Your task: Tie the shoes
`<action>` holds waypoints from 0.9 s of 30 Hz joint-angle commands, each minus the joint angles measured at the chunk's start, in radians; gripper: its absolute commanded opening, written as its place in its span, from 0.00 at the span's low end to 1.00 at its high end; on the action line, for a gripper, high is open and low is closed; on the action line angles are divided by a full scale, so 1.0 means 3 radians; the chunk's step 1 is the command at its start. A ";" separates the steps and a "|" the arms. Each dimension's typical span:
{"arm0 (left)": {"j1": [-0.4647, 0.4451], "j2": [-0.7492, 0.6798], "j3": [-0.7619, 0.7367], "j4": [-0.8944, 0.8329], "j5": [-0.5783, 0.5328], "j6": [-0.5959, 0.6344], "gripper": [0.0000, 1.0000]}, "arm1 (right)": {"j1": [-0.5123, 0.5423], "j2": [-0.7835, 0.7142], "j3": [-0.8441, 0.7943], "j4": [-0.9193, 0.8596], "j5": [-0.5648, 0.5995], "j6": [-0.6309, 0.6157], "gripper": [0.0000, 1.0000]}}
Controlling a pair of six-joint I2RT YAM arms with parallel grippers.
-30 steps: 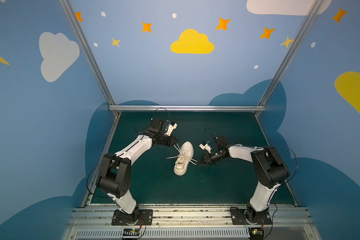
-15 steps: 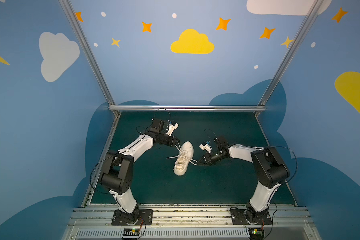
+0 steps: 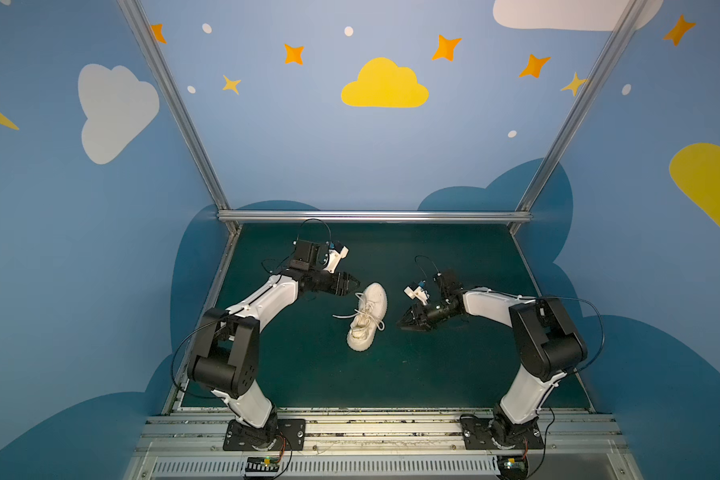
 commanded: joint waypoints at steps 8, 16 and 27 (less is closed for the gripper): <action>0.0006 -0.0127 -0.0657 0.0444 0.0379 -0.0311 0.51 | 0.0395 0.0147 0.0780 -0.0393 0.0485 0.0021 0.33; -0.0069 0.0002 -0.0762 0.0638 0.0429 -0.0401 0.43 | 0.0539 0.0520 0.1304 -0.0464 0.0595 0.0070 0.31; -0.0149 0.0149 -0.0774 0.0701 0.0436 -0.0428 0.35 | 0.0689 0.0708 0.1475 -0.0515 0.0600 0.0062 0.33</action>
